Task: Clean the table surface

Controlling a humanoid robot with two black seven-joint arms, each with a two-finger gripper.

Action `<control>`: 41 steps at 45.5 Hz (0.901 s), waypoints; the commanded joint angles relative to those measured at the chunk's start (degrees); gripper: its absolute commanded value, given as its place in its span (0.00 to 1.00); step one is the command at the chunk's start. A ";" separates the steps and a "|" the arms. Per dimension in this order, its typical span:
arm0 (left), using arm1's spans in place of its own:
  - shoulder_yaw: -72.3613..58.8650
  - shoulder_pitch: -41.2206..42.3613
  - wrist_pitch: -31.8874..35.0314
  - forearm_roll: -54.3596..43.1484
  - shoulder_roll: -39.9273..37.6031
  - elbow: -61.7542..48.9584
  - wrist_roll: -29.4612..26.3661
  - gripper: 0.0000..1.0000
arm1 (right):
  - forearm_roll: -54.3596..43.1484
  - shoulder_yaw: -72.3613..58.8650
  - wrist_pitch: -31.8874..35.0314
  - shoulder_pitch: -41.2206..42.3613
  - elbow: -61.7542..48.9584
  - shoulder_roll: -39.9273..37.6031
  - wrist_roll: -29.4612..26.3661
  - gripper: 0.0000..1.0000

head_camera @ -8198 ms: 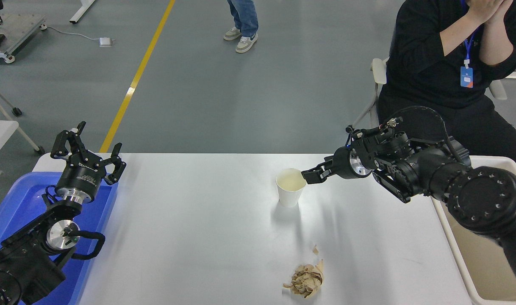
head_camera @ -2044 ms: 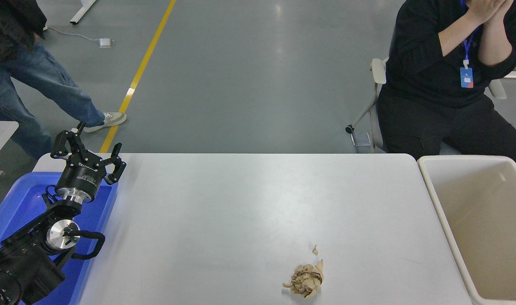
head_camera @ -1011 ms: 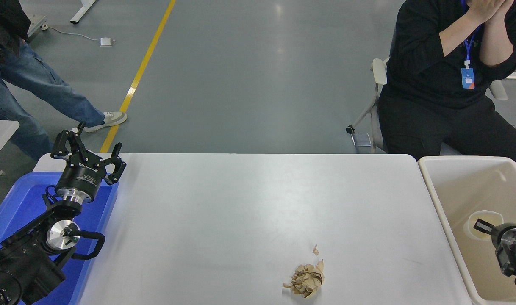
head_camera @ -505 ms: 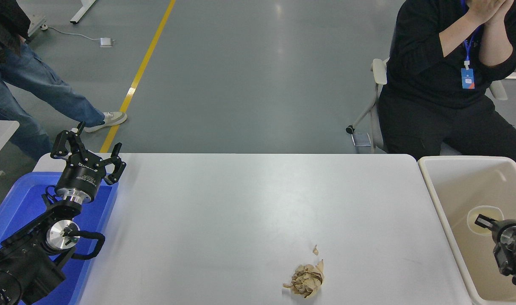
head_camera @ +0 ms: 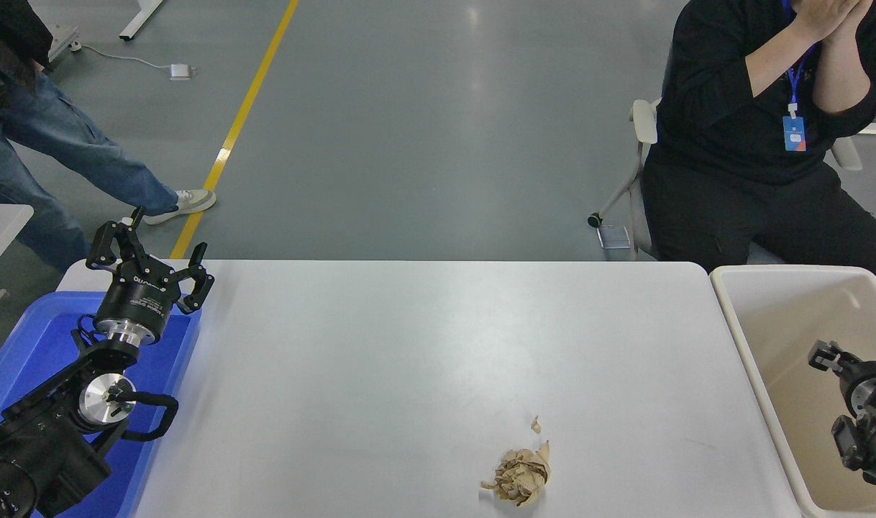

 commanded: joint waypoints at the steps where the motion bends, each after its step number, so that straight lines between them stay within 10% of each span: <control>1: 0.00 0.00 0.00 0.00 -0.01 0.00 0.00 1.00 | 4.71 4.55 -1.17 7.24 -0.19 -1.53 0.04 0.98; 20: 0.00 0.00 0.00 0.00 -0.01 0.00 0.00 1.00 | 9.46 18.16 -0.64 22.53 3.05 -6.28 0.04 0.98; 41: 0.00 0.00 0.00 0.00 0.07 0.00 0.00 1.00 | 9.46 51.65 -0.91 28.60 31.88 -17.35 0.31 0.98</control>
